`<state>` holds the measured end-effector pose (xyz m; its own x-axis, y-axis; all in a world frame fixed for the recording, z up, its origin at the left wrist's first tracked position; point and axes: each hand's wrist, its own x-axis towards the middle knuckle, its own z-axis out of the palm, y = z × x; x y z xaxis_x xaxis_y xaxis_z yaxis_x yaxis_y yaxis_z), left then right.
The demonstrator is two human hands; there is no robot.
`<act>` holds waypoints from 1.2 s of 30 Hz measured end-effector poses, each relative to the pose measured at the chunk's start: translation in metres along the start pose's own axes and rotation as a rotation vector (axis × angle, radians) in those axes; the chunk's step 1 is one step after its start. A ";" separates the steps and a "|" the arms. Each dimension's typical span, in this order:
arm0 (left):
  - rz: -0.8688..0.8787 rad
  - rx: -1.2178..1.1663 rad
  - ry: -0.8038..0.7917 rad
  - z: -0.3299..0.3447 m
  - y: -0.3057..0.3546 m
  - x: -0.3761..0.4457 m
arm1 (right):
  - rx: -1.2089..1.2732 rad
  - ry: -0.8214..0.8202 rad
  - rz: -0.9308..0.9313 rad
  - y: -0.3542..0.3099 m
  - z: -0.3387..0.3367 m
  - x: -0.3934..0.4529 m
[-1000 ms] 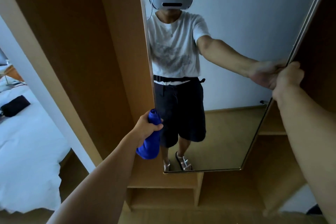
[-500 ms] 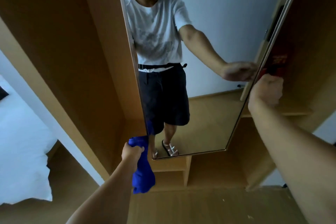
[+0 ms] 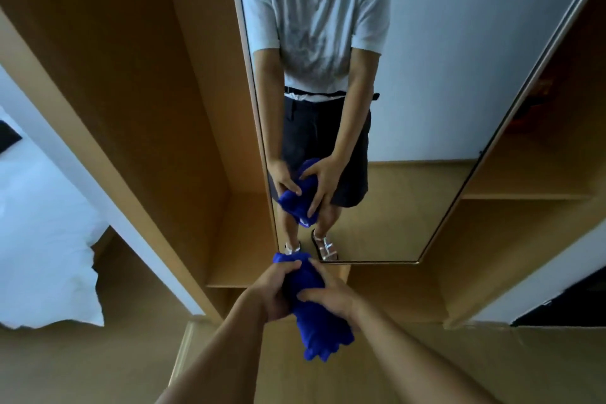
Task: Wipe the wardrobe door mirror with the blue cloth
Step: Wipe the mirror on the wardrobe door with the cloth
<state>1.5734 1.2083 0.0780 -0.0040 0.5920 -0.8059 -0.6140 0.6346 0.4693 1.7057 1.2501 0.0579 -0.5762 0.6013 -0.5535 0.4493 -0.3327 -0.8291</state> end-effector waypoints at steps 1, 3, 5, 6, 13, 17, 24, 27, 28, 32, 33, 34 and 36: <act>0.013 0.053 0.015 -0.003 0.004 0.000 | 0.037 0.016 0.007 0.002 0.000 0.004; 0.104 0.241 0.151 -0.014 0.019 0.002 | 0.148 0.053 0.045 0.008 -0.001 0.010; 0.258 0.421 0.412 -0.028 0.042 0.007 | 0.299 0.101 0.141 0.016 -0.002 0.014; 0.349 0.497 0.513 -0.034 0.055 0.011 | 0.385 0.125 0.204 0.022 -0.002 0.017; 0.616 0.968 0.506 -0.023 0.085 0.063 | 0.778 0.116 0.321 0.060 0.005 0.051; 0.596 0.851 0.571 -0.027 0.065 0.089 | 0.852 0.206 0.429 0.073 0.029 0.080; 0.622 0.853 0.603 -0.025 0.061 0.098 | 1.142 0.203 0.371 0.057 0.061 0.121; 0.595 0.868 0.631 -0.022 0.064 0.099 | 1.290 0.164 0.310 0.043 0.058 0.134; 0.586 0.862 0.642 -0.021 0.064 0.099 | 1.344 0.174 0.298 0.041 0.057 0.137; 0.597 0.813 0.687 -0.019 0.060 0.104 | 1.501 0.257 0.220 0.052 0.041 0.140; 0.607 0.798 0.702 -0.018 0.059 0.105 | 1.535 0.284 0.199 0.056 0.031 0.139; 0.619 0.787 0.718 -0.017 0.057 0.106 | 1.566 0.317 0.185 0.061 0.019 0.138; 0.645 0.776 0.744 -0.014 0.056 0.105 | 1.586 0.385 0.169 0.068 -0.006 0.132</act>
<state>1.5273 1.2989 0.0142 -0.7298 0.6399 -0.2406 0.2904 0.6088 0.7382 1.6640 1.3110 -0.0717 -0.2931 0.5367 -0.7912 -0.7616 -0.6314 -0.1461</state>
